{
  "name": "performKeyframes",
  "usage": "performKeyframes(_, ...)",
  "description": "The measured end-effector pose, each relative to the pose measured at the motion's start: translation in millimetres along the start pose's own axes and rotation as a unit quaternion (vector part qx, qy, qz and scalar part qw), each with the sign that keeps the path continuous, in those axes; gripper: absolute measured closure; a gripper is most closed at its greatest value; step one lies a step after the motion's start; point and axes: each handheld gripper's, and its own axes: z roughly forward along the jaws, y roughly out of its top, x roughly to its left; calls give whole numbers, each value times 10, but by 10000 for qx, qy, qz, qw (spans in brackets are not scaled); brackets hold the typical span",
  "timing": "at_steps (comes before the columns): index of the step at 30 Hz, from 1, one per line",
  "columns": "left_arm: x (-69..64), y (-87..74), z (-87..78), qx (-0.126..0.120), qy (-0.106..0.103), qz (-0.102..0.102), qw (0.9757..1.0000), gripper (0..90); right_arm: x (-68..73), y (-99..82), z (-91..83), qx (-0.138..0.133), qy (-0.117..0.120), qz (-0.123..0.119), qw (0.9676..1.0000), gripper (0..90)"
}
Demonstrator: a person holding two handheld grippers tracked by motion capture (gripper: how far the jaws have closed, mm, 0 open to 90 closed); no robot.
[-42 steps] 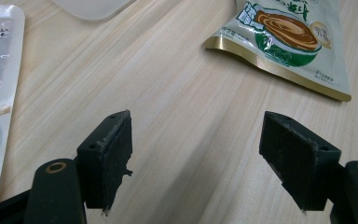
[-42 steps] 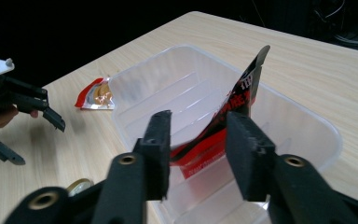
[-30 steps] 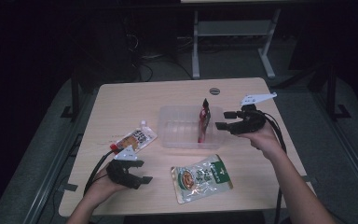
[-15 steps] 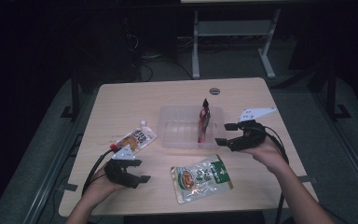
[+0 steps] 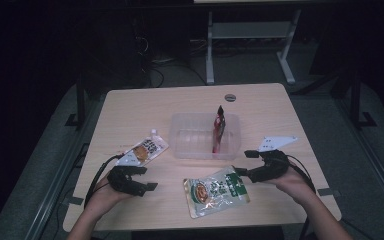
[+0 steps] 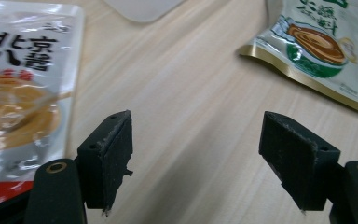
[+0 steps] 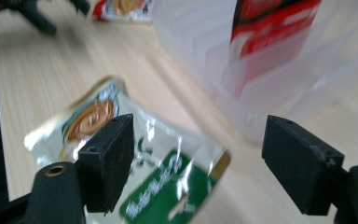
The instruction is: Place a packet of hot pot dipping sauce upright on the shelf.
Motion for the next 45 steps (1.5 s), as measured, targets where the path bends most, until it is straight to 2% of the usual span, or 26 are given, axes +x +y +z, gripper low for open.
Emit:
performKeyframes(2,34,18,-25,-39,116,-34,9999,261,36,-120,-16,102,39,-8,9999,240)
performKeyframes(4,89,46,-61,27,223,-37,9997,265,46,-159,-25,124,44,13,9999,235)
performKeyframes(6,144,77,-87,-4,333,-113,9994,340,59,-262,-54,215,56,129,9997,224)
performKeyframes(7,174,97,-107,-35,406,-132,9991,340,59,-262,-54,215,56,129,9997,224)
performKeyframes(9,232,140,-135,-124,546,-276,9980,416,48,-308,-73,267,46,135,9995,224)
performKeyframes(10,279,166,-150,-135,630,-258,9976,462,38,-318,-77,263,38,141,9995,224)
performKeyframes(13,406,237,-153,-145,880,-417,9951,619,3,-306,-74,229,25,214,9995,224)
performKeyframes(14,451,258,-139,-130,935,-472,9944,737,-2,-310,-61,277,-13,261,9993,225)
performKeyframes(15,499,276,-115,-93,993,-527,9936,737,-2,-310,-61,277,-13,261,9993,225)
performKeyframes(16,612,293,-65,-116,990,-698,9926,846,-8,-321,-41,325,-28,248,9992,225)
performKeyframes(17,612,293,-65,-116,990,-698,9926,896,-8,-321,-41,325,-28,248,9992,225)
performKeyframes(18,704,312,0,-39,1033,-754,9918,896,-4,-318,-35,367,-57,269,9989,225)
performKeyframes(21,771,341,63,39,1109,-773,9908,897,-2,-312,-32,361,-44,287,9989,225)
performKeyframes(24,858,384,154,118,1219,-873,9886,897,-5,-315,-25,373,-80,283,9989,225)
performKeyframes(26,913,384,231,128,1219,-974,9877,897,-21,-324,-21,381,-94,229,9990,225)
performKeyframes(27,927,378,257,183,1220,-993,9874,897,-19,-324,-23,390,-100,277,9988,225)
performKeyframes(28,967,341,321,275,1188,-975,9877,897,-27,-326,-29,378,-110,266,9989,225)
performKeyframes(37,1072,304,426,370,1038,-1085,9880,900,-52,-328,-22,396,-171,251,9988,225)
performKeyframes(38,1056,318,434,478,1077,-967,9883,900,-45,-325,-23,402,-168,277,9987,225)
performKeyframes(41,1041,333,438,558,1105,-910,9881,900,-45,-325,-19,412,-164,279,9986,225)
performKeyframes(44,1031,367,447,682,1036,-900,9882,900,-47,-324,-17,417,-168,282,9986,225)
performKeyframes(45,1025,372,447,724,1027,-836,9885,900,-46,-324,-17,422,-171,295,9985,225)
